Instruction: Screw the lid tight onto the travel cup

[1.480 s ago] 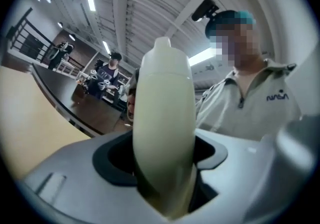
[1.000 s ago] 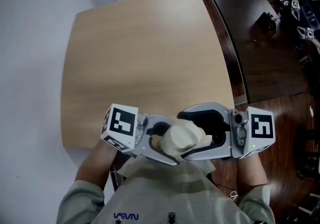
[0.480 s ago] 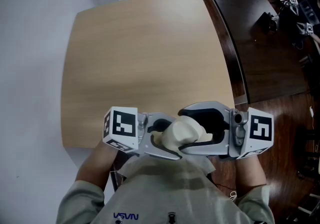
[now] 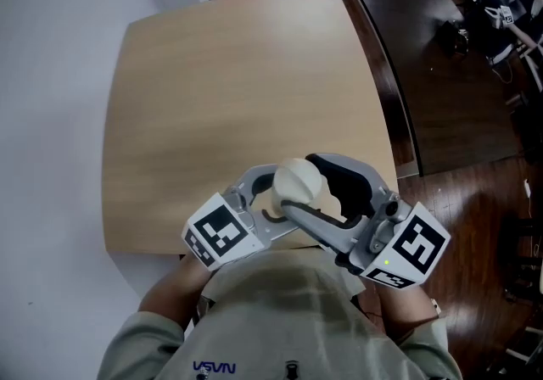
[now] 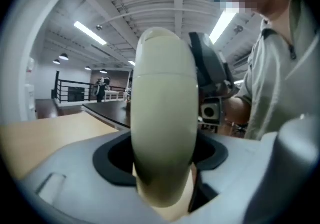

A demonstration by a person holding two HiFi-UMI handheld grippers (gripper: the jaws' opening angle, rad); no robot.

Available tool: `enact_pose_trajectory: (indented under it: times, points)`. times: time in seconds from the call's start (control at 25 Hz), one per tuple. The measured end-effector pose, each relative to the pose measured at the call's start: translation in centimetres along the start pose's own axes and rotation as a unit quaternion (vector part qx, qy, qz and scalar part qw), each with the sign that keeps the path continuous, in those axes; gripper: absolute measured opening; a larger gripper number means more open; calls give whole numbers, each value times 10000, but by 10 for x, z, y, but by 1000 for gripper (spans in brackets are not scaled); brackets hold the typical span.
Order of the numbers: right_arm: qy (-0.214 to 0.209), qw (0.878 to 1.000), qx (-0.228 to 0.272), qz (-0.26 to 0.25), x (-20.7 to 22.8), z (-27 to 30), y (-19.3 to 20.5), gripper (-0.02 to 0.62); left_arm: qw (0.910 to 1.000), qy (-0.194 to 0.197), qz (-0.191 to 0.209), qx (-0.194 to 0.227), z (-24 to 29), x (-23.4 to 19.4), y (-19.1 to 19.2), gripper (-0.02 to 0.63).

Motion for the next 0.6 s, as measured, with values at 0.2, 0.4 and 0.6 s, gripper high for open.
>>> enact_pose_trajectory:
  times: [0.2,0.4,0.6]
  points:
    - [445,9983,18,-385,3,7,7,256,9946,-940,442,-21,-2,-23,3,313]
    - [637,9962,-96,-578,5,11,15,255,9894,-1353,519,-38,-4,-32,9,313]
    - [487,9970,-211,-567,1,11,18,255,9864,-1496,571,356,-5,-32,15,313]
Point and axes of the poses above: the fingertips, and each gripper's own axes: z forward along the fingers, x to its right, y out of its underside, the point moved 2 cm from there along -z, backward along the fingers, and after that the axes turned 13 degrees about x, right-handed, at the moved point
